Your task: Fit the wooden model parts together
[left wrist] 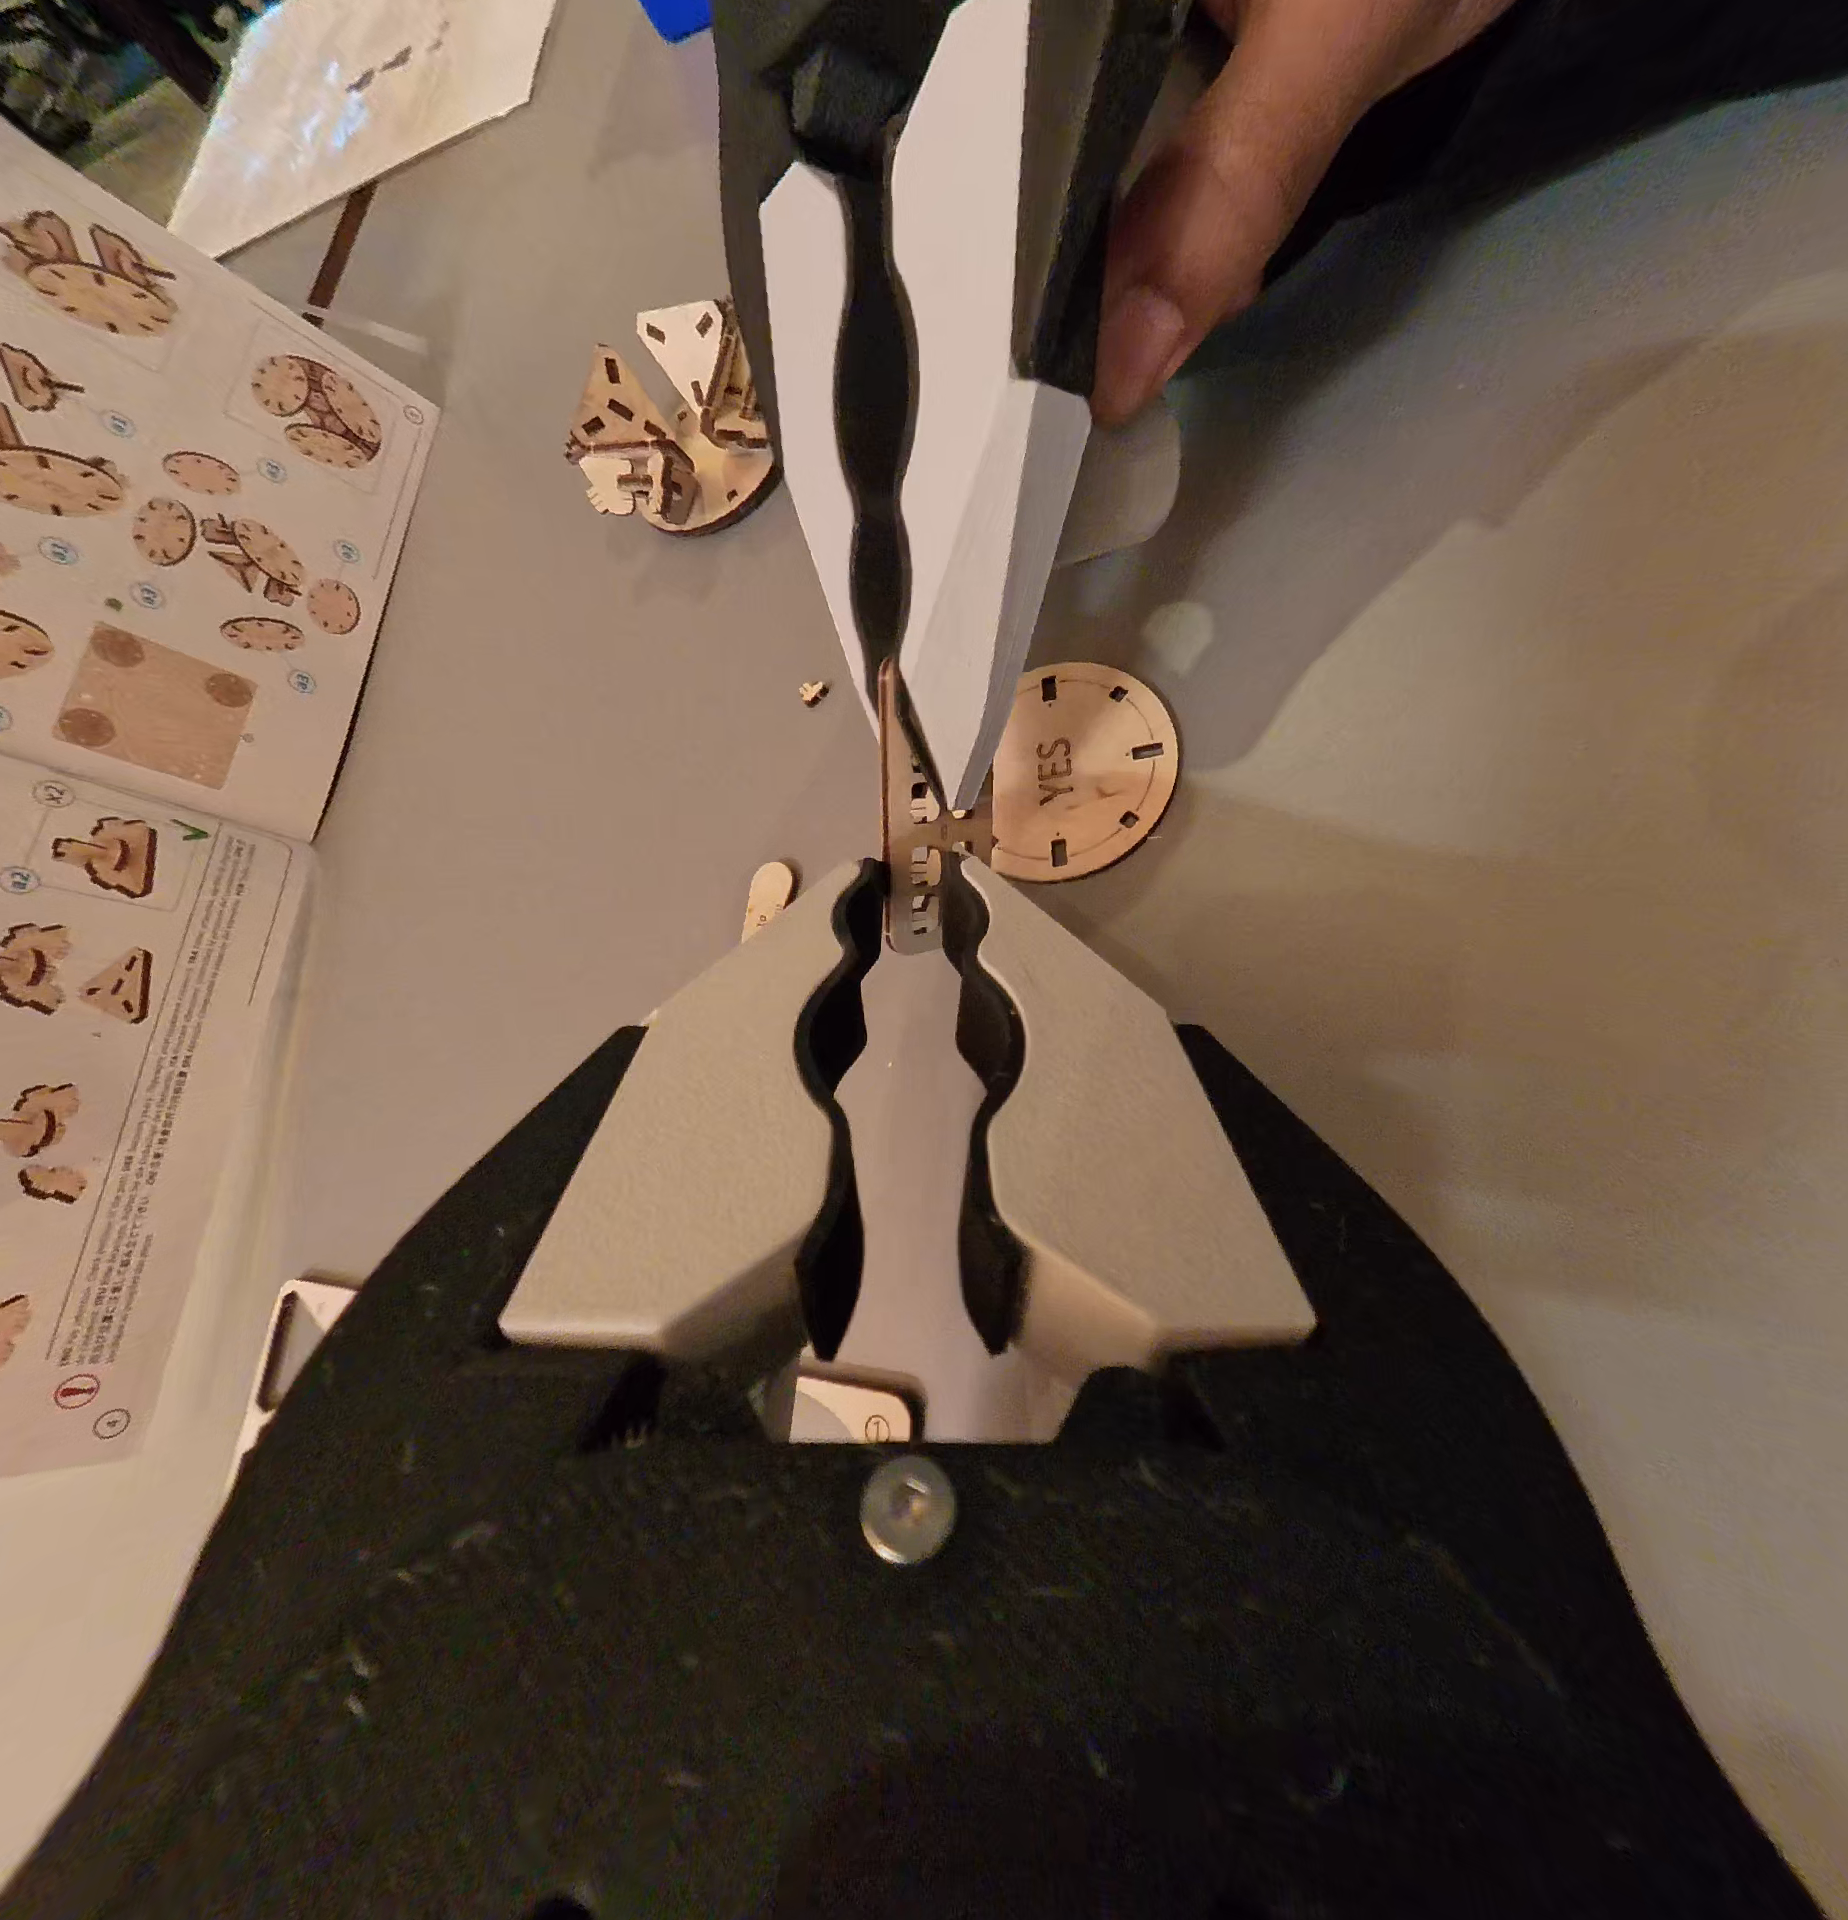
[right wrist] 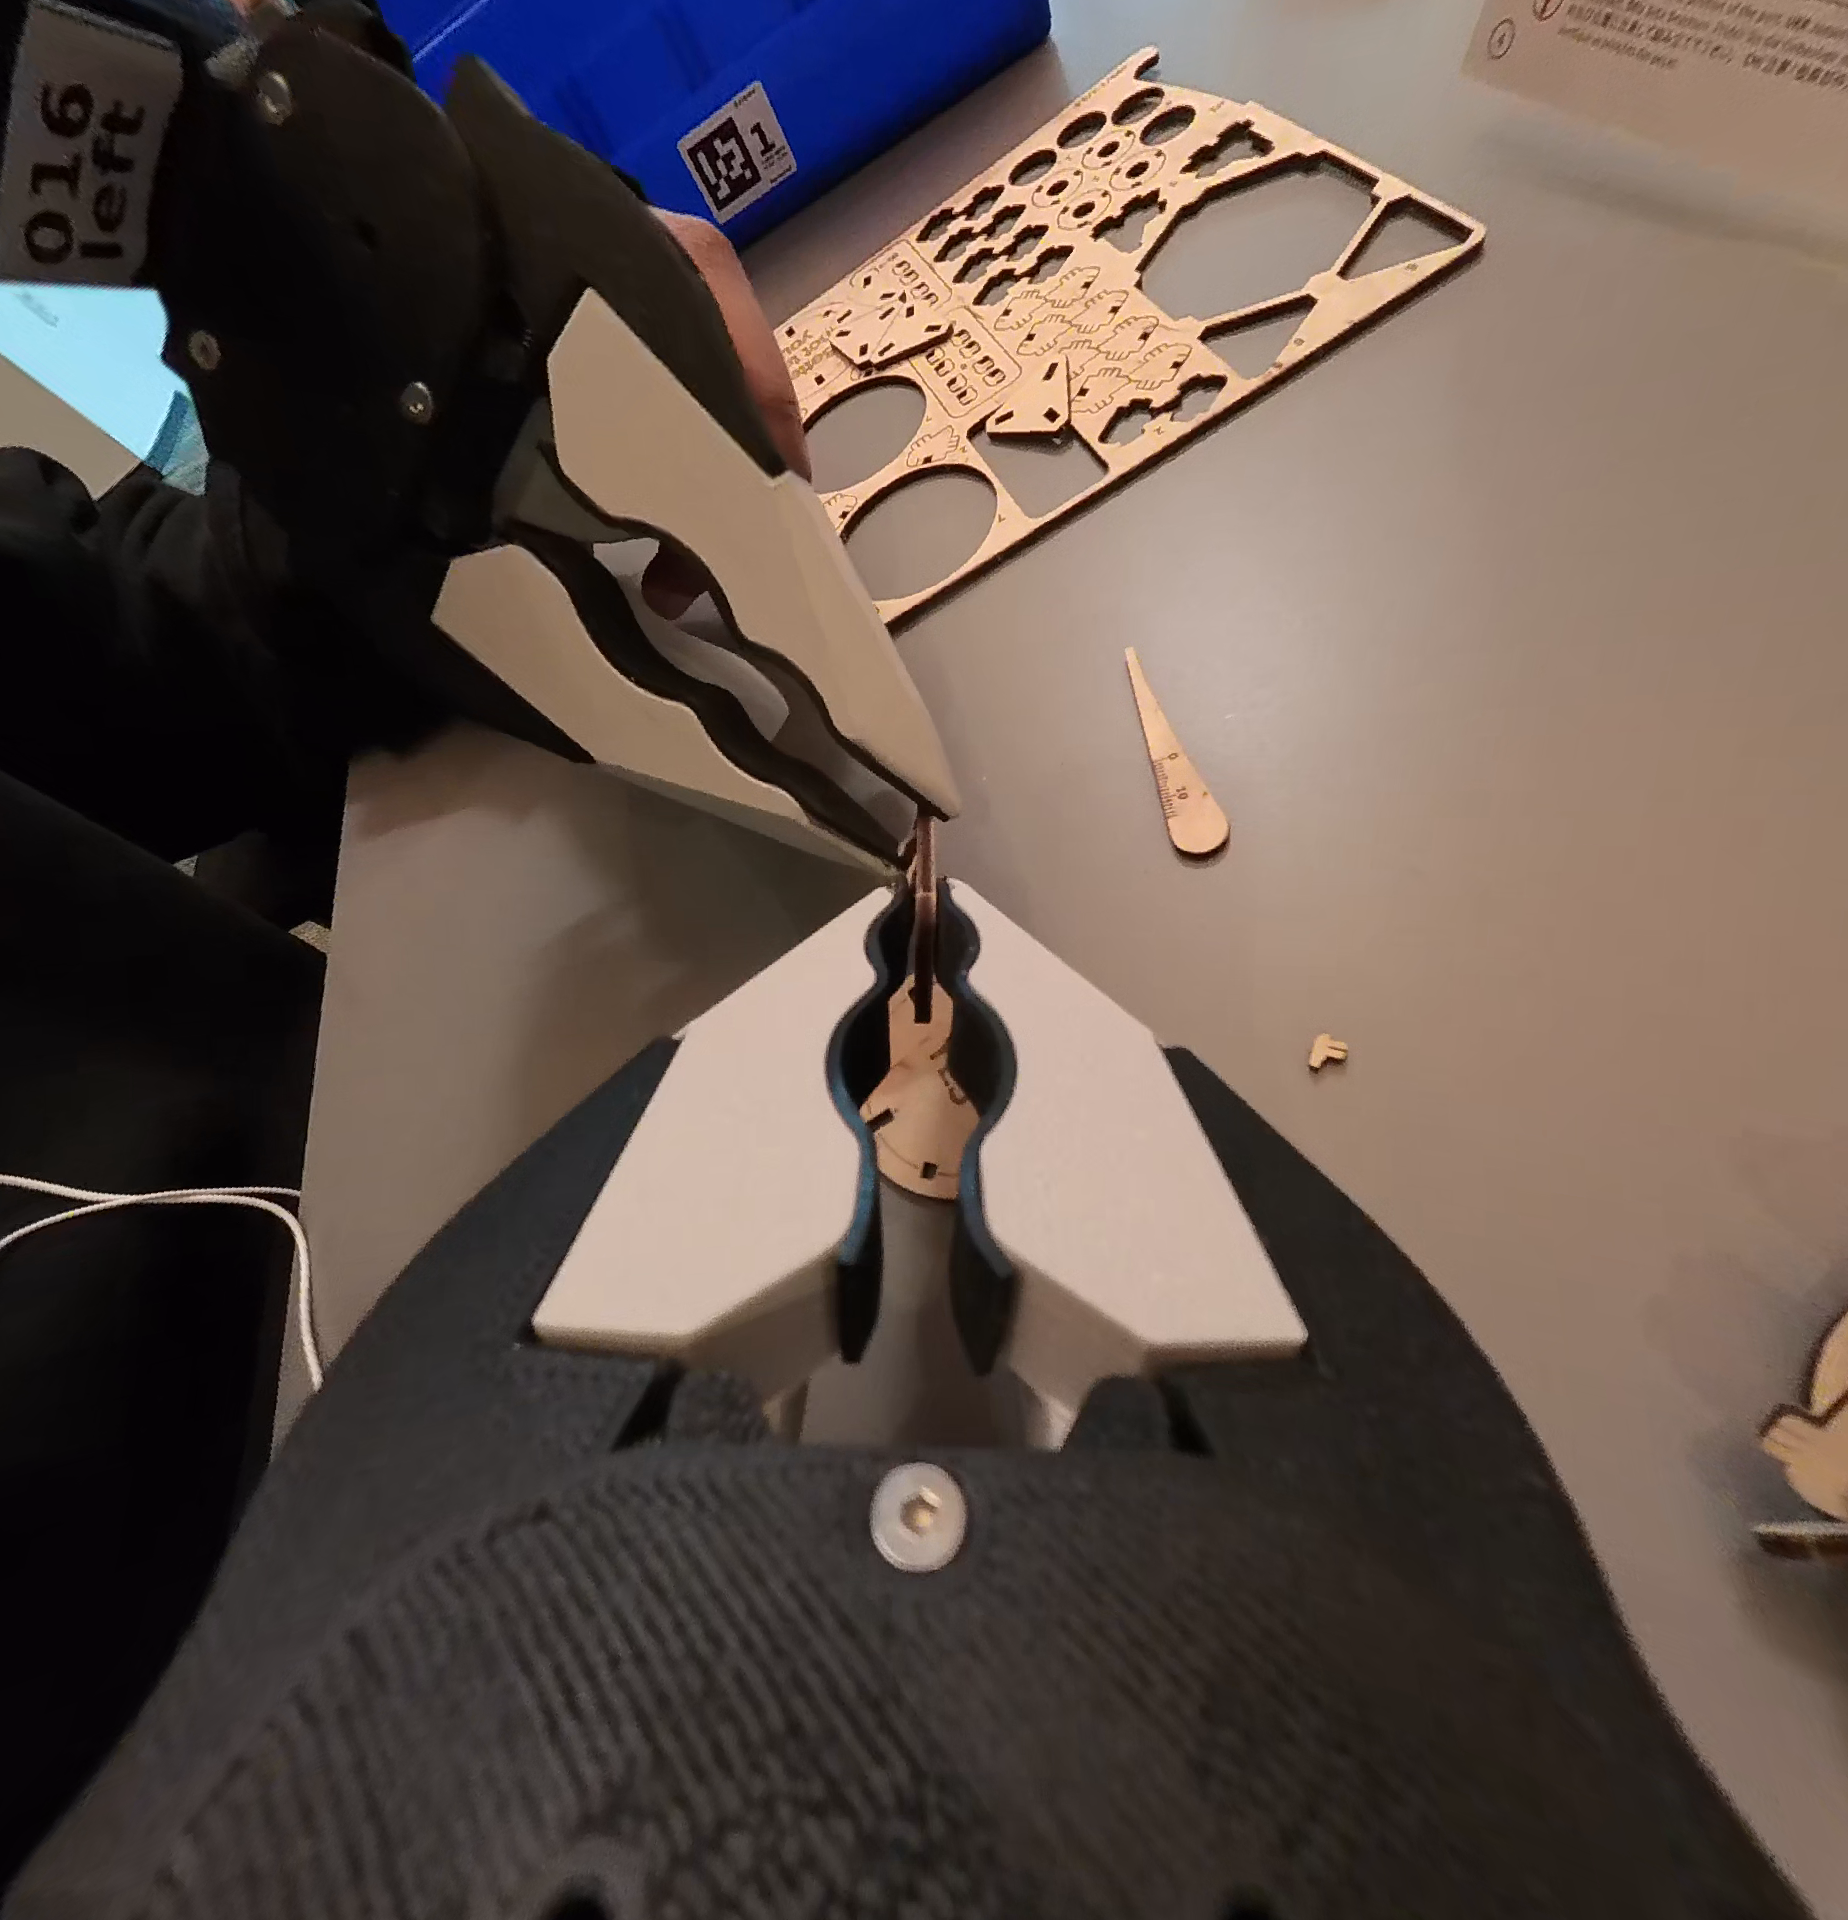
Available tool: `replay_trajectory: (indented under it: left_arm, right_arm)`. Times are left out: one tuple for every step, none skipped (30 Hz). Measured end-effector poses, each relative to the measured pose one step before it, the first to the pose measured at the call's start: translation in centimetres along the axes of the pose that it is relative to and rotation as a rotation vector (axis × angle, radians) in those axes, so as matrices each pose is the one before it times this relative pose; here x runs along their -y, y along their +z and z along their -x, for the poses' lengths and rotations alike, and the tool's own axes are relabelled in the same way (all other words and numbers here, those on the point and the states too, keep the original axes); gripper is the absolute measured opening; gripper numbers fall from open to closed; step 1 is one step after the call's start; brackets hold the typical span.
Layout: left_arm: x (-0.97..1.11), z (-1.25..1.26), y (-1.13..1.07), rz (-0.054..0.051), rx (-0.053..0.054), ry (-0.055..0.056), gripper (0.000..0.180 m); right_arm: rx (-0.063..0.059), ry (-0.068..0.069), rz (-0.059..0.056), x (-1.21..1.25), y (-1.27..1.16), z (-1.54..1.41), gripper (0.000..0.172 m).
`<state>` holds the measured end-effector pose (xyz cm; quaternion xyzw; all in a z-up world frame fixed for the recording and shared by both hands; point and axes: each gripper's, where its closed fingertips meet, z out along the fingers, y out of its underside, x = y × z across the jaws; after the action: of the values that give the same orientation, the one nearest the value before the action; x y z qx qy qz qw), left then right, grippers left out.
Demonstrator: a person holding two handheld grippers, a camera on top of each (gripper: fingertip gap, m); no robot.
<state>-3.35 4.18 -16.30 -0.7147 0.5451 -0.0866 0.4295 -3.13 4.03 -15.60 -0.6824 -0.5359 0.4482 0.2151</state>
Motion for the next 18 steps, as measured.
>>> replay_trajectory:
  left_arm:
    - [0.043,-0.024,-0.058,-0.0056,-0.0111,-0.0132,0.011]
    - [0.007,-0.043,-0.022,-0.0037,-0.0125,-0.0136,0.011]
    - [-0.020,-0.065,0.000,-0.0017,-0.0120,-0.0113,0.011]
    - [-0.043,-0.054,0.024,0.0007,-0.0084,-0.0070,0.011]
    - [-0.057,-0.062,0.035,0.0018,-0.0059,-0.0035,0.011]
    - [-0.058,-0.066,0.052,0.0026,-0.0043,-0.0005,0.011]
    - [-0.052,-0.049,0.029,0.0023,-0.0041,-0.0005,0.011]
    - [-0.042,-0.077,0.012,0.0021,-0.0061,-0.0019,0.011]
    - [-0.036,-0.067,0.000,0.0010,-0.0080,-0.0046,0.011]
    - [-0.044,-0.085,-0.007,0.0007,-0.0100,-0.0056,0.011]
    - [-0.042,-0.102,-0.006,0.0002,-0.0121,-0.0056,0.011]
    - [-0.080,-0.129,-0.009,0.0010,-0.0147,-0.0061,0.011]
    - [-0.080,-0.147,0.008,0.0016,-0.0156,-0.0067,0.011]
    - [-0.099,-0.139,0.014,0.0019,-0.0147,-0.0056,0.011]
    - [-0.080,-0.137,0.008,0.0015,-0.0135,-0.0051,0.011]
    - [-0.065,-0.138,0.017,0.0009,-0.0134,-0.0049,0.011]
    - [-0.058,-0.148,0.006,0.0009,-0.0139,-0.0045,0.011]
    - [-0.062,-0.142,0.005,0.0013,-0.0135,-0.0057,0.011]
  right_arm:
    - [0.0014,-0.0020,0.0004,0.013,-0.004,0.045,0.002]
    - [0.0010,-0.0006,0.0016,-0.021,0.023,0.025,0.002]
    - [0.0019,0.0010,0.0032,-0.058,0.033,0.029,0.002]
    - [0.0007,0.0011,0.0033,-0.063,0.036,-0.001,0.002]
    - [0.0008,0.0004,0.0044,-0.073,0.036,-0.004,0.002]
    - [0.0008,0.0008,0.0042,-0.077,0.043,-0.005,0.002]
    - [0.0010,0.0003,0.0040,-0.071,0.030,0.019,0.002]
    - [0.0009,-0.0006,0.0040,-0.058,0.033,0.015,0.002]
    - [0.0009,-0.0010,0.0038,-0.054,0.033,0.035,0.002]
    - [0.0011,-0.0014,0.0041,-0.055,0.041,0.045,0.002]
    - [0.0023,-0.0009,0.0049,-0.065,0.047,0.052,0.002]
    - [0.0034,-0.0002,0.0064,-0.105,0.063,0.070,0.002]
    - [0.0040,-0.0001,0.0068,-0.106,0.082,0.075,0.002]
    - [0.0039,0.0001,0.0066,-0.108,0.075,0.075,0.002]
    - [0.0047,0.0017,0.0061,-0.104,0.069,0.064,0.001]
    - [0.0062,0.0025,0.0061,-0.098,0.054,0.085,0.001]
    - [0.0064,0.0031,0.0065,-0.096,0.045,0.097,0.001]
    - [0.0052,0.0022,0.0061,-0.090,0.061,0.091,0.002]
